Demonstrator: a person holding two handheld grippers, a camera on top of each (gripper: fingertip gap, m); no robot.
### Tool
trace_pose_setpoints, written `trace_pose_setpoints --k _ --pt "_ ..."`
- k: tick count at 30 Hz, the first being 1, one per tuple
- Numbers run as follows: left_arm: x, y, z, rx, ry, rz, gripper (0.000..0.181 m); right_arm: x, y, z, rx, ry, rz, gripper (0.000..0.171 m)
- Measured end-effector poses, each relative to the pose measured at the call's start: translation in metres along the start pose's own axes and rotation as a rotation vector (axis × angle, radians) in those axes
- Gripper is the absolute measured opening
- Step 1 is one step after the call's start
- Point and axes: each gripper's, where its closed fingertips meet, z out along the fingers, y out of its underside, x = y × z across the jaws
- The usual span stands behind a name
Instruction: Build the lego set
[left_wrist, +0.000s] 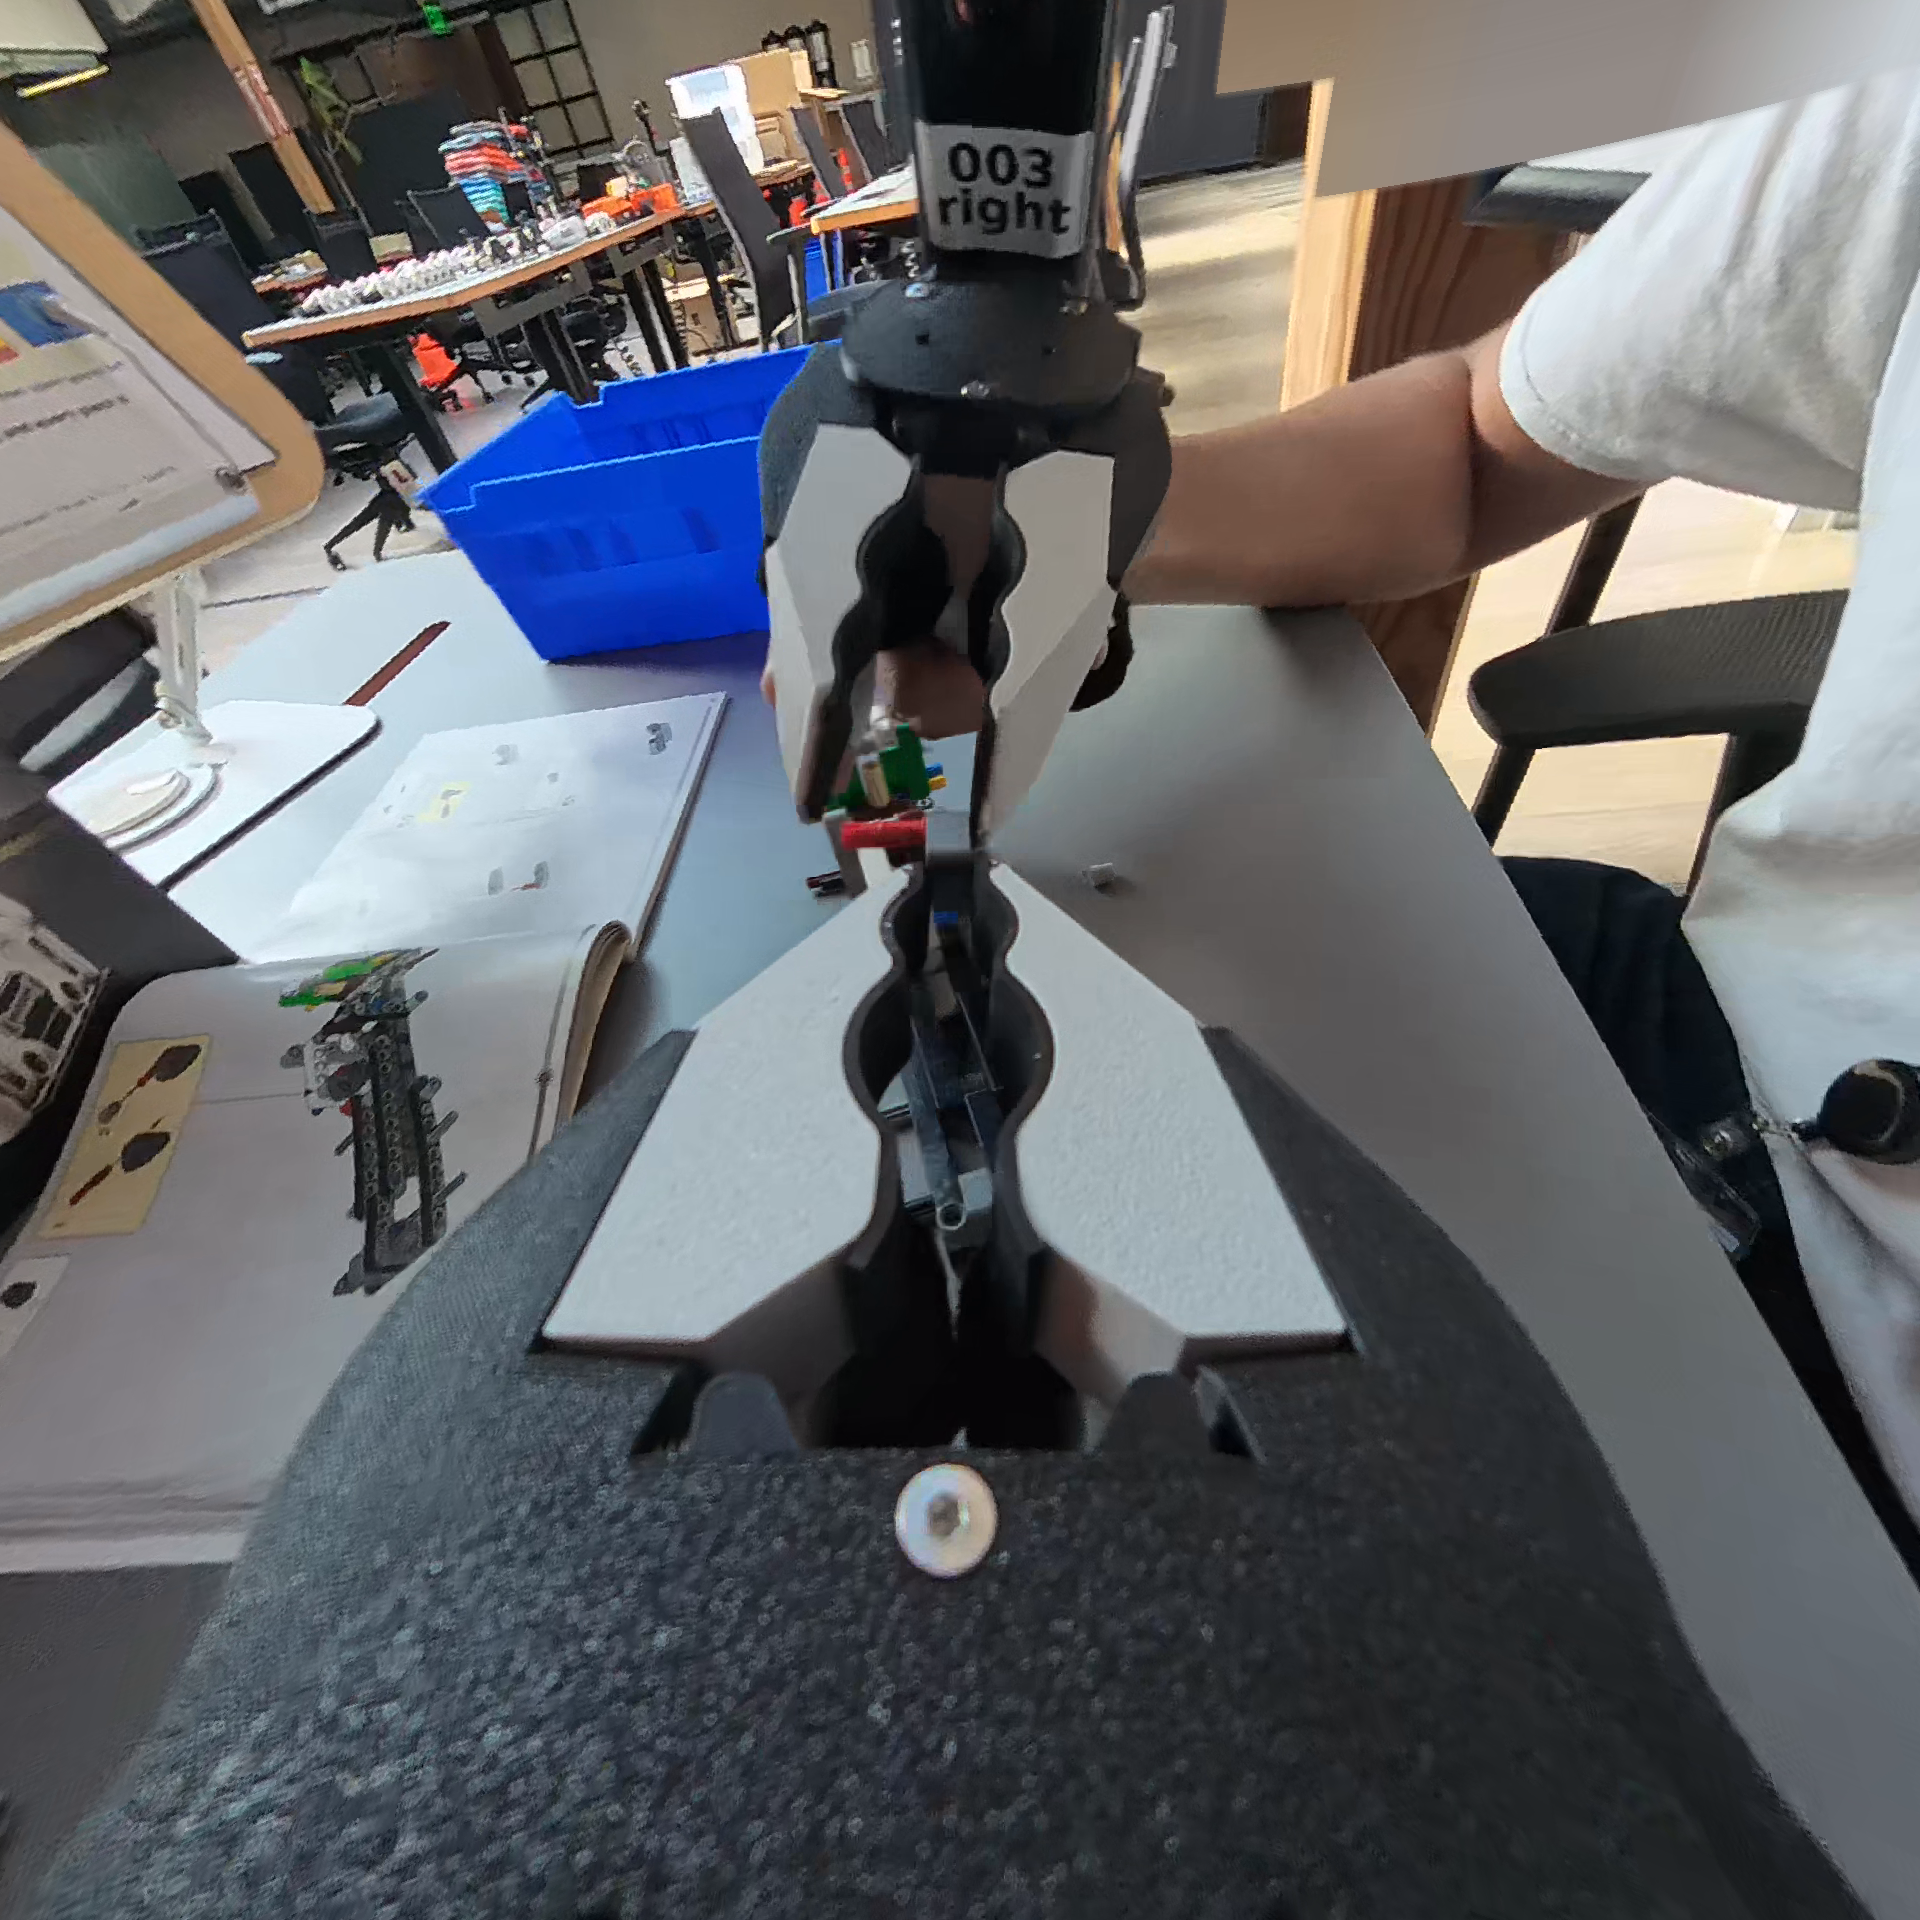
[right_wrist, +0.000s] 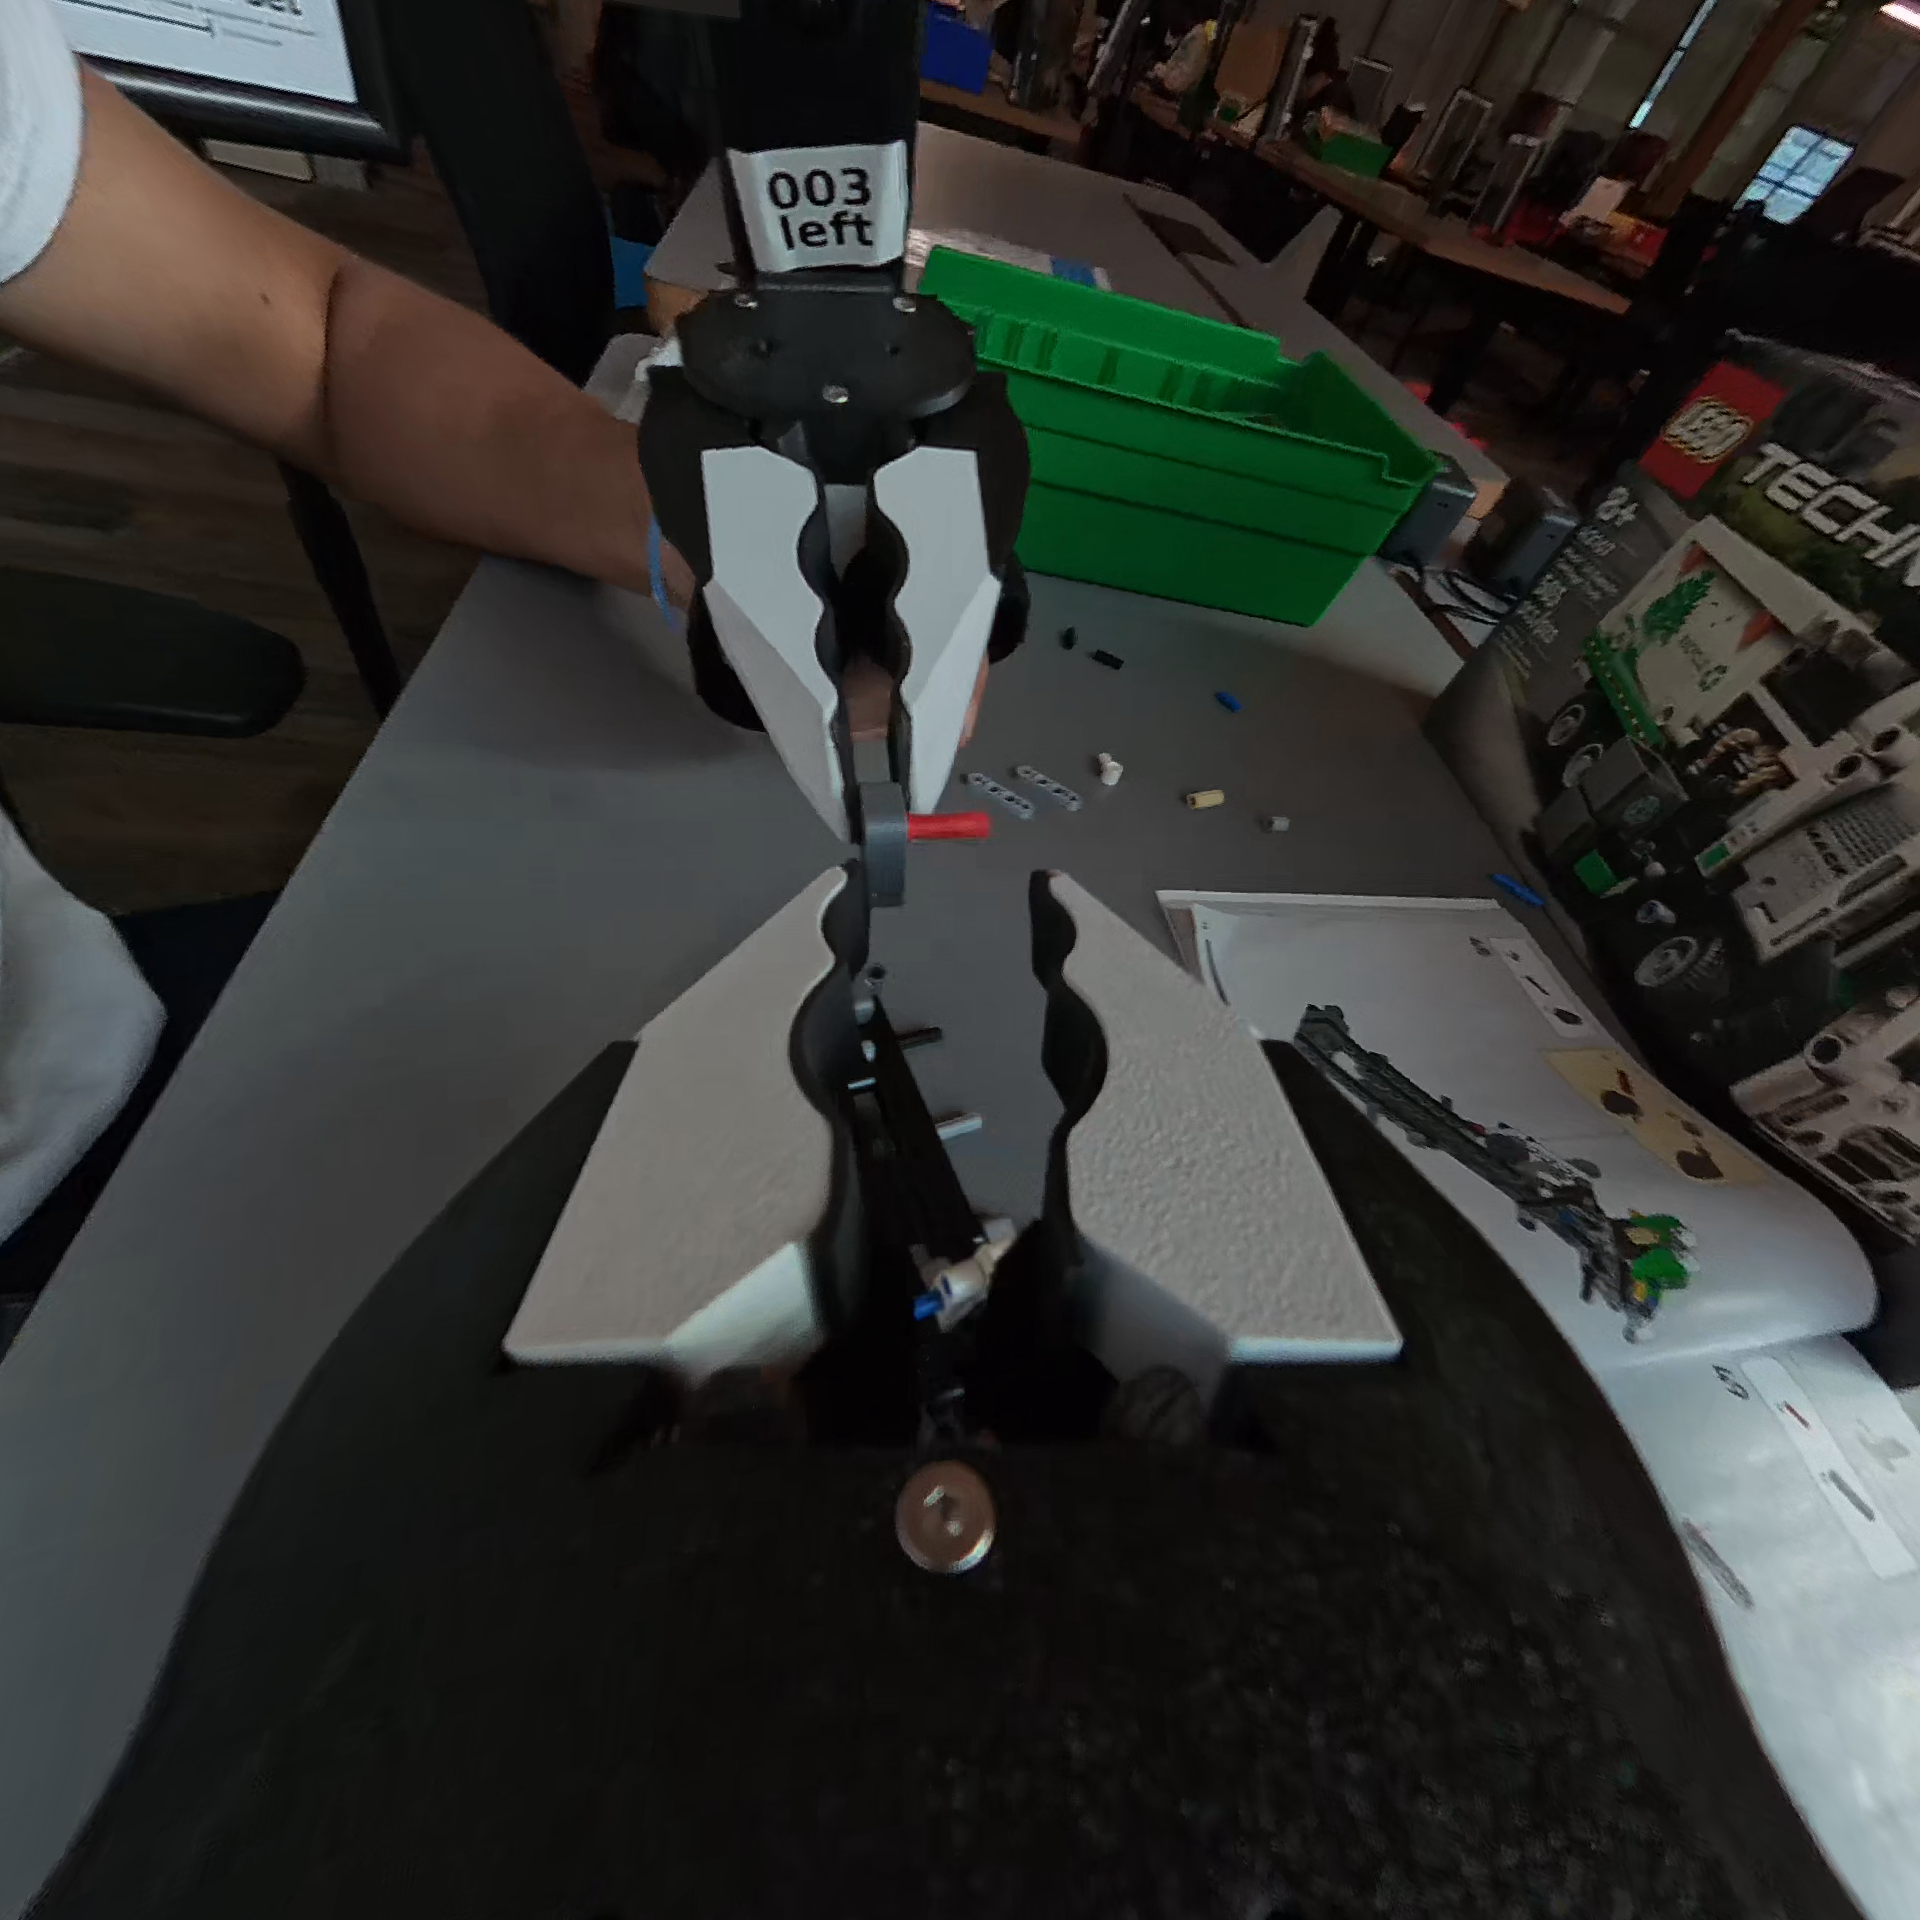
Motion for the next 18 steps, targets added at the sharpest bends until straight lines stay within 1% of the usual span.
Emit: trace_pose_setpoints --k 2,4,7,9,11,12,13,15,16,18 --pt "-0.021 0.005 -0.003 -0.029 -0.091 -0.08 0.005 0.023 -0.002 -0.012 0.018 0.081 0.041 0.032" --pt "-0.041 0.016 -0.005 -0.079 -0.178 -0.176 0.006 0.049 -0.004 -0.026 0.057 0.163 0.141 0.032" --pt "-0.066 0.037 -0.011 -0.163 -0.306 -0.278 0.006 0.084 0.006 -0.04 0.058 0.274 0.298 0.04" --pt "-0.078 0.048 -0.016 -0.2 -0.371 -0.316 0.007 0.096 0.011 -0.046 0.057 0.303 0.357 0.046" --pt "-0.085 0.057 -0.019 -0.214 -0.394 -0.367 0.007 0.1 0.01 -0.05 0.086 0.306 0.345 0.048" --pt "-0.089 0.059 -0.021 -0.206 -0.397 -0.399 0.007 0.105 0.012 -0.053 0.088 0.339 0.324 0.042" --pt "-0.091 0.062 -0.022 -0.196 -0.393 -0.433 0.007 0.109 0.017 -0.056 0.061 0.378 0.307 0.036" --pt "-0.094 0.064 -0.023 -0.176 -0.362 -0.489 0.007 0.115 0.035 -0.057 -0.054 0.419 0.275 0.03" --pt "-0.096 0.068 -0.024 -0.18 -0.361 -0.508 0.007 0.118 0.044 -0.057 -0.107 0.437 0.272 0.031" --pt "-0.099 0.074 -0.025 -0.195 -0.358 -0.518 0.007 0.118 0.055 -0.055 -0.145 0.436 0.282 0.03"
